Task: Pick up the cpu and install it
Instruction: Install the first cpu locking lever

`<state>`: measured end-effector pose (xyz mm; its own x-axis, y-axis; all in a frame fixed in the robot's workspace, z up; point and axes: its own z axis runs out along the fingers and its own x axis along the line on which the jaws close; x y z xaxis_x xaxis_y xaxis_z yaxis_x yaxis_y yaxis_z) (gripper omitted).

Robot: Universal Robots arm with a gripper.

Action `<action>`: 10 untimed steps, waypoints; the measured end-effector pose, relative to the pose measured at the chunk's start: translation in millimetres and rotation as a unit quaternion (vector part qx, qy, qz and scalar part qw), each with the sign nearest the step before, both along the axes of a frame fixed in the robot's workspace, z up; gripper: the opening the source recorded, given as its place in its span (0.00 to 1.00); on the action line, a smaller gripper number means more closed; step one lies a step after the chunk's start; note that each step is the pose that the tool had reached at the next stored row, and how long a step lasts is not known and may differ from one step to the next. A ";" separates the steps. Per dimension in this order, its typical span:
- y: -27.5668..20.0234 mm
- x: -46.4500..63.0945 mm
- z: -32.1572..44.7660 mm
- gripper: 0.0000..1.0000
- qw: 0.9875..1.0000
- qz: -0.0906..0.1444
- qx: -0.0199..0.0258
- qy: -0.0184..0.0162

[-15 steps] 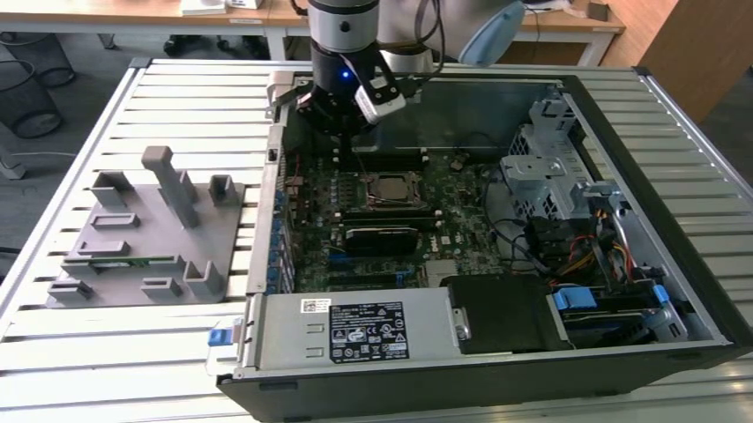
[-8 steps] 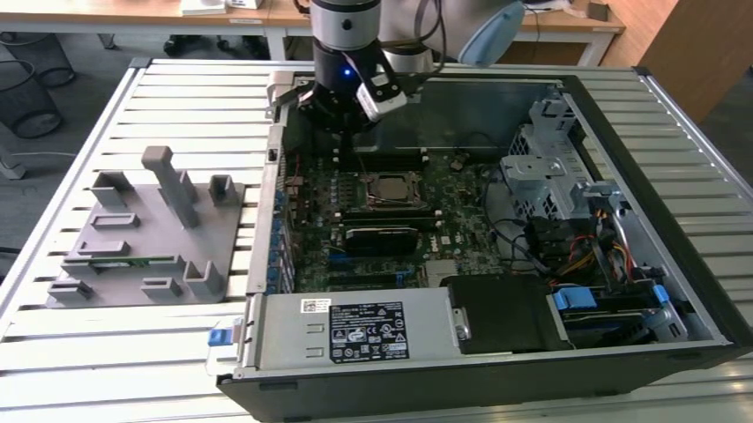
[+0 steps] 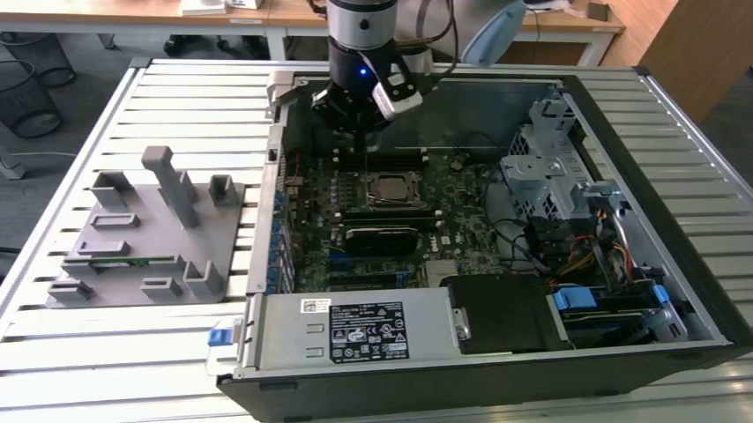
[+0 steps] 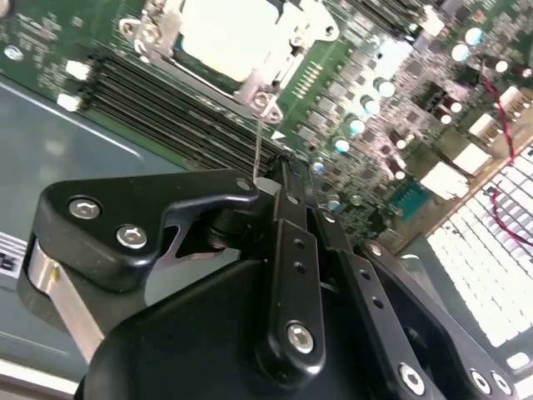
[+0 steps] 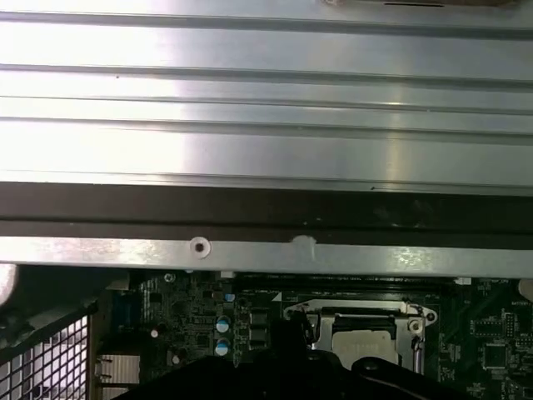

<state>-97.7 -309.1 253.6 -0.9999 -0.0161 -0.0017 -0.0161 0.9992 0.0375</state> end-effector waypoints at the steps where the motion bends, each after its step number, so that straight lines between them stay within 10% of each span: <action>1: 0.0 1.8 0.0 0.11 1.000 0.000 0.000 0.000; 10: -0.1 17.1 -0.3 0.11 1.000 0.000 0.001 0.000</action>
<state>-80.6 -309.3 253.4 -0.9999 -0.0161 -0.0017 -0.0162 0.9991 0.0396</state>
